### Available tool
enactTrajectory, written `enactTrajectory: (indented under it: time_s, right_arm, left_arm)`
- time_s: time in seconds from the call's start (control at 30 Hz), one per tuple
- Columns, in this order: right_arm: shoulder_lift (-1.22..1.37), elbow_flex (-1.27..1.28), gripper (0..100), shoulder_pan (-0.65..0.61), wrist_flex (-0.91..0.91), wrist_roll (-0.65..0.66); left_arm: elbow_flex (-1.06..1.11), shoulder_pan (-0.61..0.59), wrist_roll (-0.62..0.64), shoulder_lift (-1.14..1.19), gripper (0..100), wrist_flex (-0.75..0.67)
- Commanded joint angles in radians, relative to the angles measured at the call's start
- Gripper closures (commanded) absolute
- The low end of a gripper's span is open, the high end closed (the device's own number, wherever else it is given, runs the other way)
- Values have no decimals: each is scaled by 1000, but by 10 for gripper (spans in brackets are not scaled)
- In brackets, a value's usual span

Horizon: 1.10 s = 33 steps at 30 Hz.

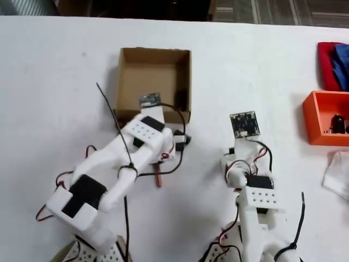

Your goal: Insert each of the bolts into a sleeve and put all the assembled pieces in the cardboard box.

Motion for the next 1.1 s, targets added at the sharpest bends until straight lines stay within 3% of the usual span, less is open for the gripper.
enactTrajectory:
  time_s: [0.0,0.13,0.47,0.67,0.83,1.07]
  right_arm:
    - [-31,-3,978,7,-16,-8]
    - [-31,-3,978,7,-16,-8]
    - [-31,-3,978,7,-16,-8]
    - [-31,-3,978,7,-16,-8]
    - [-31,-3,978,7,-16,-8]
    - [-31,-3,978,7,-16,-8]
  left_arm:
    - [-19,-14,-153,-9,974,41]
    - [-19,-14,-322,-9,972,38]
    - [-21,-34,-256,-5,799,28]
    - [-12,-80,-285,0,845,5]
    - [-19,-75,-318,0,976,-2]
    - [-15,-77,-336,0,976,-68]
